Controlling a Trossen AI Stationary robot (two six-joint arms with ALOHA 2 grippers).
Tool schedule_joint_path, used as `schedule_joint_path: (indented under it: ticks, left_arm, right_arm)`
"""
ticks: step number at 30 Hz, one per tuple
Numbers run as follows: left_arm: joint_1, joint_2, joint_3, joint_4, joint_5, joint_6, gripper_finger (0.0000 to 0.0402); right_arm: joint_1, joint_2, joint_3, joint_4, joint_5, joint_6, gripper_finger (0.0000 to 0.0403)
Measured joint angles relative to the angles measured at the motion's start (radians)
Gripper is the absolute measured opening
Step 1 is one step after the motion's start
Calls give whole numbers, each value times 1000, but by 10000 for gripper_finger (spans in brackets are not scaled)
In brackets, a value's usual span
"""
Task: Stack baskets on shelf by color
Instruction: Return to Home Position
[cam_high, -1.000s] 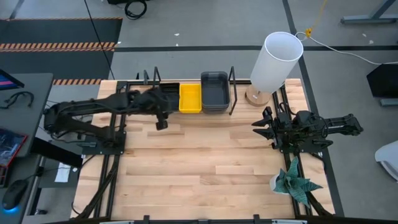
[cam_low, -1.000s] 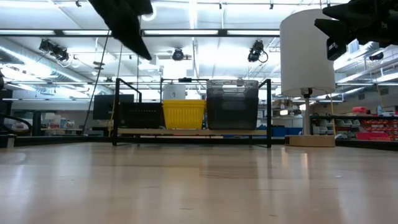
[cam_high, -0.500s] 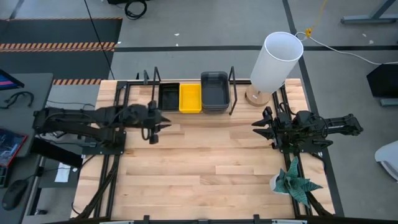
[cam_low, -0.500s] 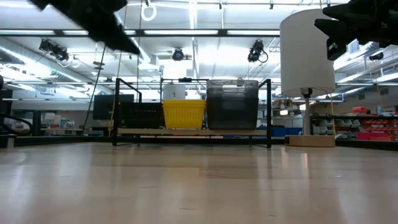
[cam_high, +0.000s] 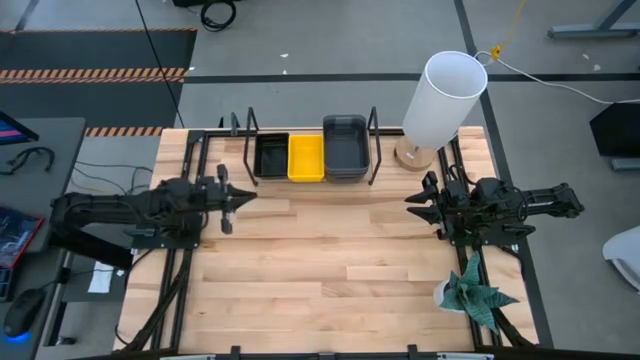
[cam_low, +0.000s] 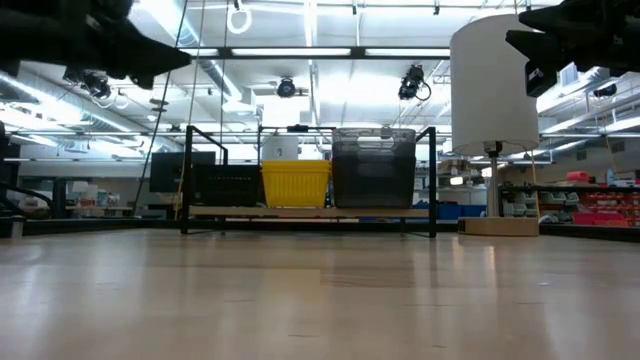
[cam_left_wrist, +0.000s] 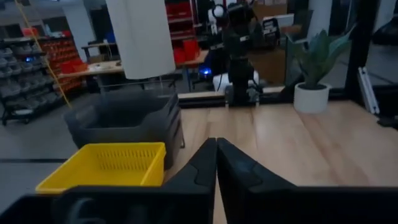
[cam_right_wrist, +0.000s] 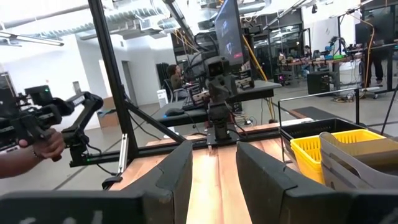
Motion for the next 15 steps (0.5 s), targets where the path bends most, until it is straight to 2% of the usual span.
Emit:
schedule_joint_path:
  ticks: [6, 15]
  left_arm:
    - [-1, -152, -93, -3, 38, -33, 4]
    - [-2, -280, -177, -31, 102, -84, 8]
  right_arm:
    - [0, 0, 0, 0, 0, 0, 130]
    - [0, 0, 0, 0, 0, 0, 130]
